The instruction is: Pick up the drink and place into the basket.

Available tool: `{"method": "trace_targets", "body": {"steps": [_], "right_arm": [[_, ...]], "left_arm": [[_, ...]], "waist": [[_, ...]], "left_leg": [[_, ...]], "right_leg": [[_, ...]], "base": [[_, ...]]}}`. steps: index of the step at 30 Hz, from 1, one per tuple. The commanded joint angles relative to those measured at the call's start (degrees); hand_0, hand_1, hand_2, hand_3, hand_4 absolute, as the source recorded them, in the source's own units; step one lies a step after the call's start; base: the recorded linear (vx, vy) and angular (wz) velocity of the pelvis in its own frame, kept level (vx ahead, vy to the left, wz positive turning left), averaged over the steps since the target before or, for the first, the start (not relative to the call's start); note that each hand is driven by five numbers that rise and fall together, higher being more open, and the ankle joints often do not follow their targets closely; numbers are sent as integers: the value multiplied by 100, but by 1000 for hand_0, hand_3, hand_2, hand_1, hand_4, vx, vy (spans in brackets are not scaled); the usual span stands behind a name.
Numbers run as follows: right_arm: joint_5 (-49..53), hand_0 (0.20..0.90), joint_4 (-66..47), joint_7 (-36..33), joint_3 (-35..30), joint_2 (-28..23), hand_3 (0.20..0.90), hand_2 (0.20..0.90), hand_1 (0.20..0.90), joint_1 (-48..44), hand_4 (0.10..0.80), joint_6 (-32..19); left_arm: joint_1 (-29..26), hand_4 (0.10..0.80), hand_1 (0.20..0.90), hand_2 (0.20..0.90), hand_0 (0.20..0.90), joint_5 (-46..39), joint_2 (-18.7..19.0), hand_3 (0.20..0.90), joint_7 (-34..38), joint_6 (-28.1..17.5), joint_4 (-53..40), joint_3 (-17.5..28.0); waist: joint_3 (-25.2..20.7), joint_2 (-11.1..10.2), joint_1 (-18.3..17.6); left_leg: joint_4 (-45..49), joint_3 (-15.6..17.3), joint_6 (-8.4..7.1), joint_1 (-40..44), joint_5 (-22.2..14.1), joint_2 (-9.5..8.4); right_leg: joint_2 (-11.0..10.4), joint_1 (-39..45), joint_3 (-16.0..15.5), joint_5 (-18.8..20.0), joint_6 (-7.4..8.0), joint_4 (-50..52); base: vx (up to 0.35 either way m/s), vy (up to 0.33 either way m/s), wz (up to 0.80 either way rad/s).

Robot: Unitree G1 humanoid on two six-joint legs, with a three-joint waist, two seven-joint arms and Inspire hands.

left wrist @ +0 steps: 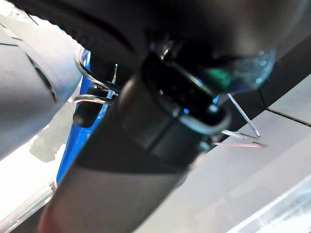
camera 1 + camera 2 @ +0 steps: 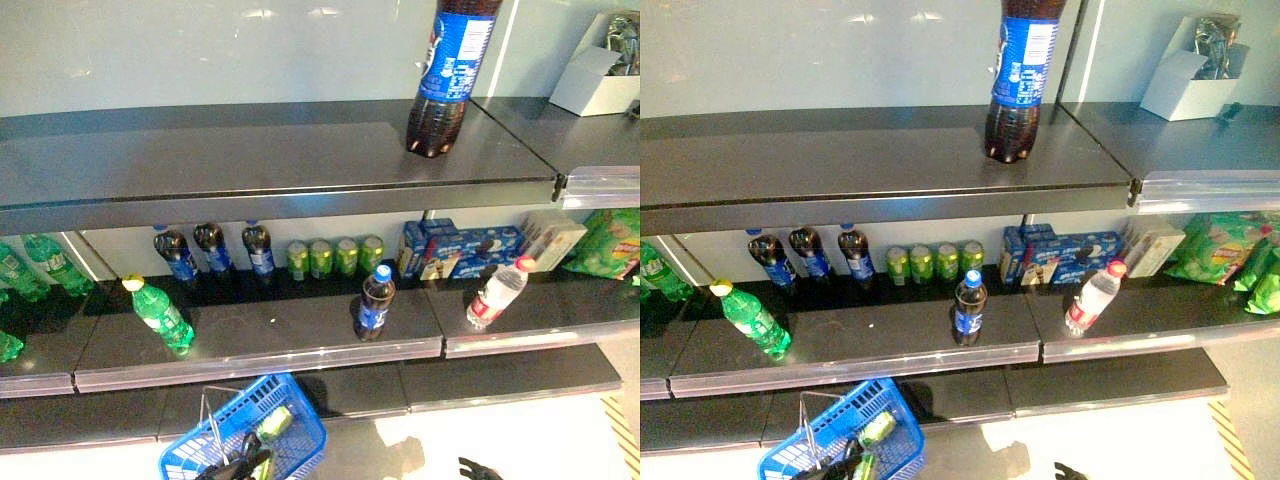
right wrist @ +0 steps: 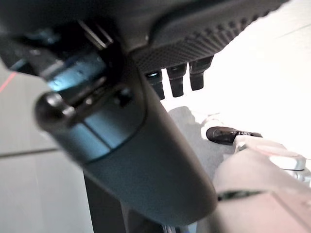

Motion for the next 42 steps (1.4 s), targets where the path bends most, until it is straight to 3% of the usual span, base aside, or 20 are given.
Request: {"method": "trace_targets", "body": {"steps": [1, 3, 4, 7, 8, 10, 12, 14, 16, 18, 19, 20, 22, 25, 28, 31, 37, 42], "right_arm": [[-18, 900, 82, -95, 7, -305, 900, 900, 900, -350, 800, -132], [-43, 900, 163, -184, 1, -293, 900, 900, 900, -395, 800, -115], [-84, 900, 244, -201, -9, -292, 900, 900, 900, -425, 800, -128], [-363, 900, 376, 24, -30, -315, 900, 900, 900, -442, 800, -143], [-389, 900, 420, 79, -50, -321, 900, 900, 900, -426, 800, -164], [-305, 900, 479, 103, -79, -315, 900, 900, 900, -410, 800, -173], [-92, 900, 643, 98, -191, -277, 900, 900, 900, -401, 800, -76], [383, 900, 808, 78, -296, -179, 900, 900, 900, -392, 800, 140], [385, 900, 907, 182, -395, -128, 900, 900, 900, -350, 800, 239], [306, 900, 1116, 409, -428, -65, 900, 900, 900, -282, 800, 264], [466, 900, 1195, 492, -409, -31, 900, 900, 900, -256, 800, 253], [467, 900, 1196, 493, -408, -29, 900, 900, 900, -259, 800, 252], [463, 900, 1301, 529, -491, 18, 900, 900, 900, -316, 800, 431], [195, 900, 1438, 479, -415, 27, 900, 900, 900, -406, 800, 332], [119, 900, 1367, 455, -343, 65, 900, 900, 900, -491, 800, 350], [-9, 900, 1301, 443, -299, 84, 900, 900, 900, -551, 800, 419], [168, 900, 1244, 380, -373, 46, 900, 900, 900, -577, 800, 521], [114, 900, 1241, 363, -411, 64, 900, 900, 900, -496, 800, 543]], "left_arm": [[-276, 100, 300, 300, 300, -242, 126, 200, -712, -333, -694, -45], [-361, 100, 300, 300, 300, -187, 47, 200, -772, -359, -590, -160], [-388, 100, 300, 300, 300, -180, 6, 200, -811, -381, -515, -199], [-412, 100, 300, 300, 300, -230, -64, 200, -789, -369, -434, -139], [-417, 100, 300, 300, 300, -192, -50, 200, -823, -330, -414, -89], [-432, 100, 300, 300, 300, -127, -25, 200, -871, -272, -404, -84], [-492, 100, 300, 300, 300, -28, 53, 200, -1035, -214, -288, -177], [-570, 100, 300, 300, 300, 135, 121, 200, -1098, -218, -103, -305], [-577, 100, 300, 300, 300, 236, 159, 200, -1086, -240, 7, -288], [-591, 100, 300, 300, 300, 333, 246, 200, -1065, -256, 156, -297], [-622, 100, 300, 300, 300, 441, 301, 200, -1068, -250, 205, -309], [-624, 100, 300, 300, 300, 442, 303, 200, -1068, -250, 207, -307], [-649, 100, 300, 300, 300, 534, 294, 200, -1007, -318, 320, -298], [-659, 100, 300, 300, 300, 326, 311, 200, -849, -354, 309, -394], [-711, 100, 300, 300, 300, 198, 314, 200, -773, -415, 313, -340], [-716, 100, 300, 300, 300, 11, 340, 200, -685, -381, 276, -242], [-685, 100, 300, 300, 300, 60, 317, 200, -775, -507, 230, -204], [-646, 100, 300, 300, 300, 53, 309, 200, -723, -546, 232, -131]], "waist": [[297, -39, 154], [324, -73, 105], [316, -136, 82], [244, -317, 77], [212, -318, 79], [168, -284, 68], [86, -230, -16], [44, -250, -87], [50, -282, -133], [93, -351, -242], [120, -360, -299], [106, -365, -297], [117, -299, -260], [65, -268, -260], [-18, -326, -132], [-47, -328, -129], [-157, -313, -126], [-190, -313, -123]], "left_leg": [[222, 404, -414, -508, 1476, 485], [357, 598, -374, -498, 1324, 451], [602, 653, -286, -458, 1042, 271], [1287, 530, -43, -335, 135, -551], [1194, 496, -3, -258, -52, -711], [742, 504, 65, -60, -206, -851], [12, 715, 141, 274, -204, -846], [-463, 681, 235, 534, -182, -894], [-524, 577, 315, 581, -251, -974], [-523, 495, 453, 624, -341, -1045], [-493, 459, 517, 594, -356, -1038], [-494, 464, 517, 573, -343, -1041], [-436, 565, 648, 470, -333, -982], [-369, 427, 746, 370, -327, -1007], [-311, 450, 732, 322, -356, -1015], [-392, 490, 712, 446, -367, -994], [-486, 617, 561, 566, -263, -778], [-500, 591, 500, 576, -227, -729]], "right_leg": [[-22, 207, -269, -25, -76, 26], [-105, 199, -488, 3, -101, 0], [-186, 162, -584, 36, -118, 8], [-365, 105, -696, 175, -66, -63], [-367, 123, -723, 215, -12, -97], [-354, 123, -746, 286, 64, -116], [-324, 94, -800, 373, 138, -156], [-328, -117, -762, 420, 258, 18], [-352, -307, -632, 494, 370, 210], [-435, -620, -233, 682, 541, 539], [-425, -697, 14, 616, 547, 734], [-427, -718, 18, 628, 543, 728], [-646, -725, 119, 568, 508, 1348], [-536, -641, 401, 461, 432, 1358], [-653, -401, 165, 551, 409, 847], [-693, -437, 147, 703, 459, 796], [-422, -5, 15, 288, 350, 287], [-386, 104, -24, 261, 318, 148]], "base": [[-197, -11, 47], [-194, 1, 62], [-223, 30, 85], [-243, 85, 57], [-182, 139, 25], [-103, 196, 30], [-142, 282, 32], [-113, 220, 49], [-71, 103, 38], [-141, 84, 3], [-141, 46, -2], [-196, 49, -2], [-216, 47, 4], [-125, -67, -23], [-28, -172, -20], [21, -146, -26], [17, -113, -2], [18, -22, 3]]}}
